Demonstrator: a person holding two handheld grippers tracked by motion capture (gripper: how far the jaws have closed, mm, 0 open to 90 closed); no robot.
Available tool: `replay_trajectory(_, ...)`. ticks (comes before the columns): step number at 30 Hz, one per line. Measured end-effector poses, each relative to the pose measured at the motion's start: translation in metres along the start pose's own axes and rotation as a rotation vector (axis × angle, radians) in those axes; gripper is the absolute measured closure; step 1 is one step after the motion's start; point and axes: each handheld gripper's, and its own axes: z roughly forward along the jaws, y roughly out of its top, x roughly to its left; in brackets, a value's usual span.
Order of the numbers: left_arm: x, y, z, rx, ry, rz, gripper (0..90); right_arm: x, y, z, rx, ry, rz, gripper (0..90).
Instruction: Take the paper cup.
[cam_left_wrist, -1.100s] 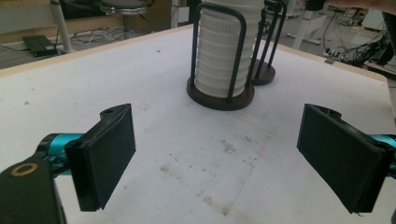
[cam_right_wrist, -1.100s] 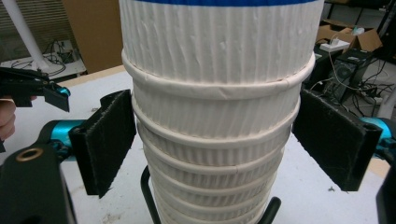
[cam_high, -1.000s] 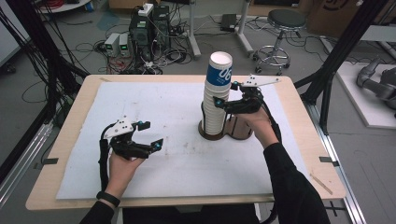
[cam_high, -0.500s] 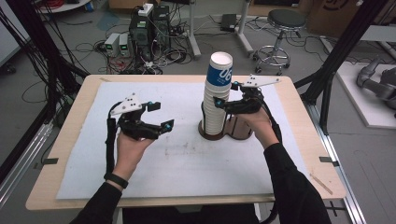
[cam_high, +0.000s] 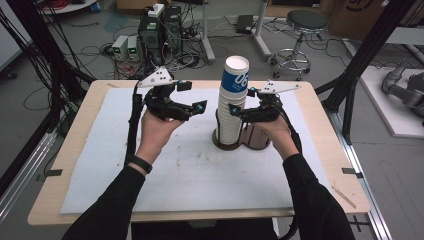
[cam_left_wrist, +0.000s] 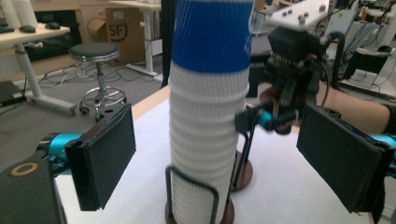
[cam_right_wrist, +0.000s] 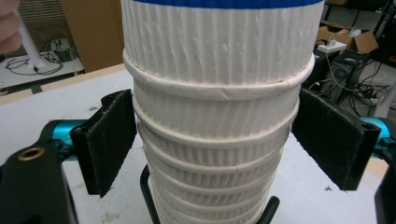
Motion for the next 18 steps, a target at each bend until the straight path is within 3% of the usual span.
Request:
replay_trajectory(7, 0.003, 0.028, 0.025, -0.028, -0.016, 0.017, 12.0, 0.000, 0.000, -0.001, 0.002, 0.000, 0.001, 14.7)
replay_trajectory(11, 0.006, 0.037, 0.040, -0.028, -0.034, 0.006, 12.0, 0.000, 0.000, -0.001, 0.001, 0.000, 0.001, 14.7)
replay_trajectory(16, 0.010, 0.049, 0.060, -0.058, -0.080, -0.040, 12.1, 0.000, 0.000, -0.001, -0.002, -0.001, 0.000, 14.8)
replay_trajectory(18, 0.010, 0.053, 0.067, -0.052, -0.086, -0.035, 12.5, 0.001, 0.000, -0.001, -0.001, -0.002, 0.000, 14.8)
